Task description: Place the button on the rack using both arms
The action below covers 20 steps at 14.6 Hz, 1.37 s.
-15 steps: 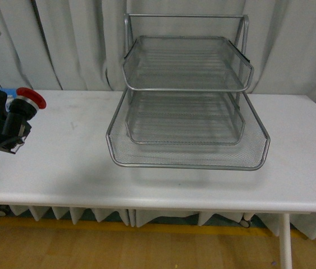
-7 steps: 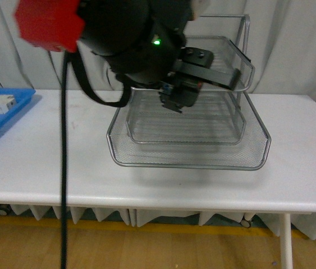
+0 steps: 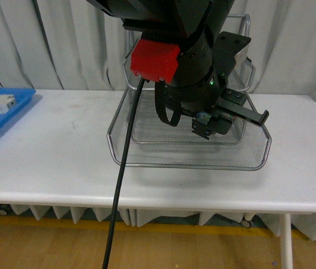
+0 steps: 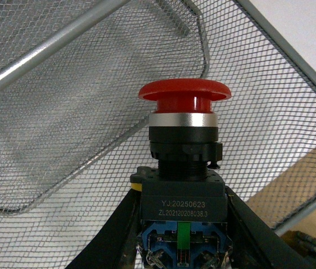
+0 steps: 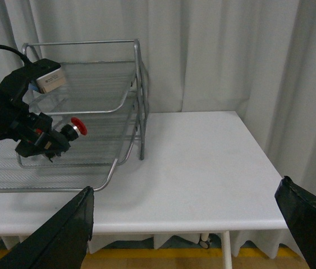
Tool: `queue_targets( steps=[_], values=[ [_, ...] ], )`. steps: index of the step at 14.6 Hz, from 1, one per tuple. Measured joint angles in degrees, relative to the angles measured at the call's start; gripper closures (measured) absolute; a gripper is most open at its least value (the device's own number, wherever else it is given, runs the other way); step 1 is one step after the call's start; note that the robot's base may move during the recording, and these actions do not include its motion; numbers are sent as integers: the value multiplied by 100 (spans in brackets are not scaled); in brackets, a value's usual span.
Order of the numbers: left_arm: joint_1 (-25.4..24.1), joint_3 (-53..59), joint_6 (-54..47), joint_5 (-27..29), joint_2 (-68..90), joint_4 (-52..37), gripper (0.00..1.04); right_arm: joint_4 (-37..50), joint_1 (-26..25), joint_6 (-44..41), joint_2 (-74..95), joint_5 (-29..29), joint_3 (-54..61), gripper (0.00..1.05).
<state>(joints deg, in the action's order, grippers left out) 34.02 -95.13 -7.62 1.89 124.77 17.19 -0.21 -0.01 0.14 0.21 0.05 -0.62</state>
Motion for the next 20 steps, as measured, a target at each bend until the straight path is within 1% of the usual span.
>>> queue_targets(
  steps=[3, 7, 10, 12, 13, 14, 16, 18, 20],
  values=[
    [-105, -879, -107, 179, 535, 476, 69, 0, 0, 2, 0, 0, 0, 6],
    [-229, -1803, -195, 245, 1213, 1014, 69, 0, 0, 0, 0, 0, 0, 6],
    [-264, -1954, -179, 192, 1296, 951, 34, 0, 0, 2, 0, 0, 0, 6],
    [-262, -1534, -168, 81, 1069, 789, 10, 0, 0, 2, 0, 0, 0, 6],
    [-260, -1296, -175, 44, 903, 702, 5, 0, 0, 2, 0, 0, 0, 6],
    [-249, -968, -177, -48, 610, 538, 8, 0, 0, 0, 0, -2, 0, 6],
    [-219, -280, -216, -39, -175, 232, 7, 0, 0, 2, 0, 0, 0, 6],
    [-197, 625, -345, -164, -1145, -446, 7, 0, 0, 2, 0, 0, 0, 6],
    [-232, 1687, -365, -223, -2157, -905, 7, 0, 0, 2, 0, 0, 0, 6]
  ],
)
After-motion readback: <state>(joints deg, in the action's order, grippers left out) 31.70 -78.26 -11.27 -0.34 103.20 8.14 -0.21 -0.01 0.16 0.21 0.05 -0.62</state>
